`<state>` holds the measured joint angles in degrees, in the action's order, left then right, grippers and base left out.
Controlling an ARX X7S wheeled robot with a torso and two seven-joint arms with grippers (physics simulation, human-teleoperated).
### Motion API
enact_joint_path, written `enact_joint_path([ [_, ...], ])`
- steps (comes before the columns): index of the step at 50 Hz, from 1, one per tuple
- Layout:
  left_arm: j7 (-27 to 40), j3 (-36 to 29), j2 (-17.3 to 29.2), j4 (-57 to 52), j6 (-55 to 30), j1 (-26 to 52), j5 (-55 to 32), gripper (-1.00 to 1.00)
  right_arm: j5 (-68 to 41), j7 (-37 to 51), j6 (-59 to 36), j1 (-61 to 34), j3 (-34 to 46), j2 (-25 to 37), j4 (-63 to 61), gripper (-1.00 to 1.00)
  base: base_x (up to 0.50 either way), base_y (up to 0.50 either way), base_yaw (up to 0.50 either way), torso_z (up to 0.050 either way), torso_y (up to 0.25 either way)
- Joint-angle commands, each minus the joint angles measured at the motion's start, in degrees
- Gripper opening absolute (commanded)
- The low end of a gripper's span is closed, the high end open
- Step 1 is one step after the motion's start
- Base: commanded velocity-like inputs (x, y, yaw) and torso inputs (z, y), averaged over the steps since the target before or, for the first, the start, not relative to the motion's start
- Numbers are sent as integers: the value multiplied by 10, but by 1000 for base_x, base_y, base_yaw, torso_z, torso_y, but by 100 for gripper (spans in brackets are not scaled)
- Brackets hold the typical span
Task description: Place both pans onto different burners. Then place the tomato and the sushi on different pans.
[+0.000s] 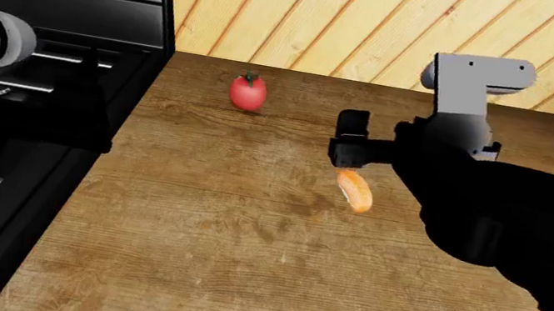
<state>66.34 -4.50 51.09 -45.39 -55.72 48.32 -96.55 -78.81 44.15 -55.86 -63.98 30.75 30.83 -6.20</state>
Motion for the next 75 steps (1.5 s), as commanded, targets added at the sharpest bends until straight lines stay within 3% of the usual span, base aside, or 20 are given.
enact_joint_path([
  [1,-3,-9,-4,12,-2,11,2,100,66,-55,12,-3,47,-31,79,100,0,0,0,0,0],
  [36,-32,-9,-12,8,12,-29,49,100,71,-48,-11,45,92,-31,78,100,0,0,0,0,0],
  [75,-47,-6,-11,10,26,-50,66,100,125,-112,36,49,123,-65,191,100,0,0,0,0,0],
])
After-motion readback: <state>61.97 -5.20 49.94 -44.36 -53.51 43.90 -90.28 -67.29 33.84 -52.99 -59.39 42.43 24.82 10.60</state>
